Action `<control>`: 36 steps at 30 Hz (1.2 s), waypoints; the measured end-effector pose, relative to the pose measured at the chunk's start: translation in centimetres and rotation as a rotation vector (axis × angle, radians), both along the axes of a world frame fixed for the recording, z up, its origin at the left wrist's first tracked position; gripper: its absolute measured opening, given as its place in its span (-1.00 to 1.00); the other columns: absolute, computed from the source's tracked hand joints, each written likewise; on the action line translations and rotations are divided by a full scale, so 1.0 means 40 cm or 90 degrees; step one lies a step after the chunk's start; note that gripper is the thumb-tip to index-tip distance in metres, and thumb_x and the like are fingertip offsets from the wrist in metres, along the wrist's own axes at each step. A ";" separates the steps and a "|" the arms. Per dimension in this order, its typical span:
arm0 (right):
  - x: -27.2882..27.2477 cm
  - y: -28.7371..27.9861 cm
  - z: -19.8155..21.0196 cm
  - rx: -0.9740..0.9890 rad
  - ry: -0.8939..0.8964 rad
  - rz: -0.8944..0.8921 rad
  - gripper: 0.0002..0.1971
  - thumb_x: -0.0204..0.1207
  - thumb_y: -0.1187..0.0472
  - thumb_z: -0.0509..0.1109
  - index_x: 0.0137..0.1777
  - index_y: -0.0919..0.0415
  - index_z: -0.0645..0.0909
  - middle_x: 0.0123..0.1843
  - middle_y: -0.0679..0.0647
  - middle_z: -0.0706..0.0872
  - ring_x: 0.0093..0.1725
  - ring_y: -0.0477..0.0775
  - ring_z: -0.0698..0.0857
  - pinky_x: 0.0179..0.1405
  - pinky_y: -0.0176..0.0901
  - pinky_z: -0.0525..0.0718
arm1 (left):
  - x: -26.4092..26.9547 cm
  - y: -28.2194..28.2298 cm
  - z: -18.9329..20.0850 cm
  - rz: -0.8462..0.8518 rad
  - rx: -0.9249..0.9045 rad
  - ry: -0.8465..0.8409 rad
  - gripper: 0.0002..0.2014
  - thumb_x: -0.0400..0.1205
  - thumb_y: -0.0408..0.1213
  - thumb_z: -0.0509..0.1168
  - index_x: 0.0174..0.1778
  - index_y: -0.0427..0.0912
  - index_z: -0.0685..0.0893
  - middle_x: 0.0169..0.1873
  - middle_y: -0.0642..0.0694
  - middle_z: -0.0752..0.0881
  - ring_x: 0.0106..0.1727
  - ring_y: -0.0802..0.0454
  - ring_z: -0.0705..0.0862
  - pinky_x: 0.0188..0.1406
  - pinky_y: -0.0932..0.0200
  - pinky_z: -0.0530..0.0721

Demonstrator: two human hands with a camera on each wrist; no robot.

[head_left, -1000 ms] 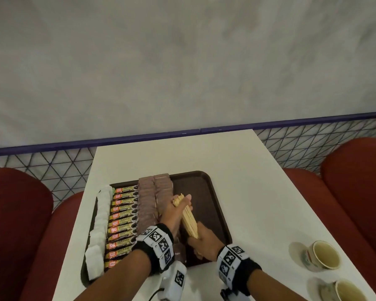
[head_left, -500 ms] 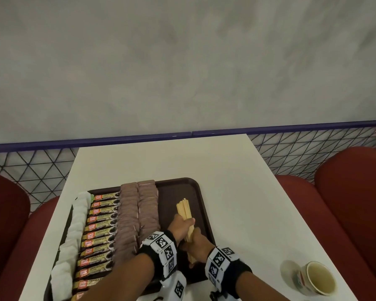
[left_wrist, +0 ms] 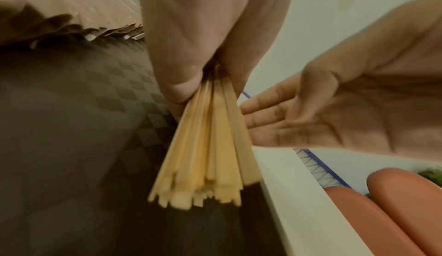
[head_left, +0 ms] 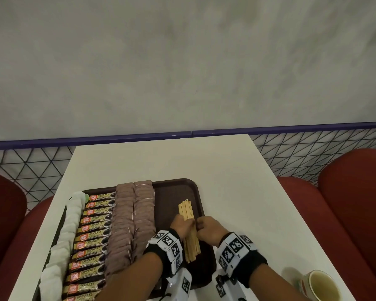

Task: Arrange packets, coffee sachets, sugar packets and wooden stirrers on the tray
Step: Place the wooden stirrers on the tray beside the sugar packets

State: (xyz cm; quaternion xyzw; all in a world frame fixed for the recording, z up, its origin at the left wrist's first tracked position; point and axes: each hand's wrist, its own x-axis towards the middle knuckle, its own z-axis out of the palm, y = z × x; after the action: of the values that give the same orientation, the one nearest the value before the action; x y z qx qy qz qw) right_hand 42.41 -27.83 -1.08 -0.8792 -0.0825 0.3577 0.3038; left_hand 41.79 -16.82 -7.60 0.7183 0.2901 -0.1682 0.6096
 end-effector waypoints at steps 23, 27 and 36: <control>0.000 0.019 -0.025 -0.005 -0.114 0.017 -0.58 0.62 0.42 0.01 0.39 0.29 0.53 0.41 0.23 0.53 0.33 0.17 0.59 0.31 -0.22 0.53 | -0.011 0.035 0.051 -0.071 0.220 0.061 -0.63 0.64 -0.18 0.25 0.22 -0.40 0.59 0.19 -0.26 0.67 0.21 -0.19 0.64 0.06 0.14 0.57; -0.016 0.035 -0.016 0.056 -0.123 0.032 -0.60 0.61 0.43 0.02 0.34 0.34 0.57 0.26 0.26 0.66 0.24 0.19 0.63 0.22 -0.21 0.55 | -0.017 0.047 0.059 -0.072 0.244 0.073 -0.63 0.65 -0.17 0.23 0.24 -0.40 0.56 0.22 -0.29 0.65 0.25 -0.21 0.62 0.11 0.14 0.56; -0.037 0.068 -0.025 0.094 -0.079 0.025 -0.65 0.57 0.47 0.04 0.19 0.53 0.60 0.06 0.35 0.71 0.01 0.19 0.65 0.09 0.01 0.59 | -0.038 0.078 0.086 -0.082 0.240 0.112 -0.63 0.67 -0.18 0.19 0.23 -0.42 0.54 0.22 -0.29 0.65 0.26 -0.23 0.61 0.13 0.12 0.56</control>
State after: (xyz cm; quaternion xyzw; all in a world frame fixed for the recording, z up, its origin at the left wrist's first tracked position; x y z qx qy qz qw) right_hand 40.91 -25.13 -2.07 -0.8732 -0.1444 0.3011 0.3550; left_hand 40.25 -13.72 -4.16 0.8191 0.3219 -0.2115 0.4251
